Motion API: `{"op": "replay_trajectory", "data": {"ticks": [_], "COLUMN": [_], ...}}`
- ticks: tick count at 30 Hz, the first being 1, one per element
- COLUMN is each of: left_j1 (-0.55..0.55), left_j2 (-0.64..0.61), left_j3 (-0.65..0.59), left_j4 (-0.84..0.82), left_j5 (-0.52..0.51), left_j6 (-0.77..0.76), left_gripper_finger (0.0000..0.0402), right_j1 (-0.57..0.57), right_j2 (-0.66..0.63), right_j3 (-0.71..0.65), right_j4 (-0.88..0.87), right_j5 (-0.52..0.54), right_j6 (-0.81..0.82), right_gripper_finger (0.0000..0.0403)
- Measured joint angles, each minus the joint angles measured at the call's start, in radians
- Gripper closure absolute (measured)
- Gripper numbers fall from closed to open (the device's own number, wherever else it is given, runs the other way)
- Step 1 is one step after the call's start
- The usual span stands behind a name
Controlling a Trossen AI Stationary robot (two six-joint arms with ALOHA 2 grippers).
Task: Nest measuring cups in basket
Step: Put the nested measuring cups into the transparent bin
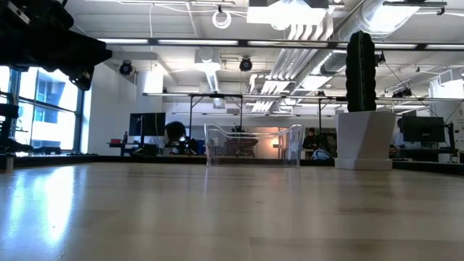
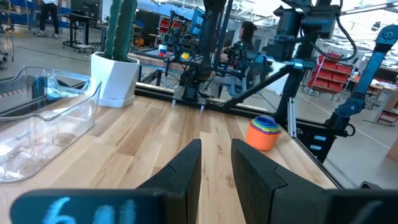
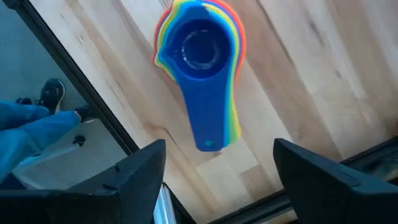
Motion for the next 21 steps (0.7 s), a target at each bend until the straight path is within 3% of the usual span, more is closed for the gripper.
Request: {"op": "replay_trajectory", "data": {"ticks": [11,21], "left_j1": [0.000,0.000], "left_j2": [0.000,0.000], "left_j3": [0.000,0.000], "left_j4": [0.000,0.000], "left_j5": [0.000,0.000], "left_j6": [0.000,0.000], "left_gripper_finger": [0.0323,0.0323], "right_j1": [0.069,0.156], "right_j2": [0.121,0.148], "right_j3": [0.000,-0.033], "right_j4": [0.029,0.092], "right_j5": [0.012,0.117], "right_j6": [0.006,-0.070], "right_gripper_finger": [0.0111,0.0110]}}
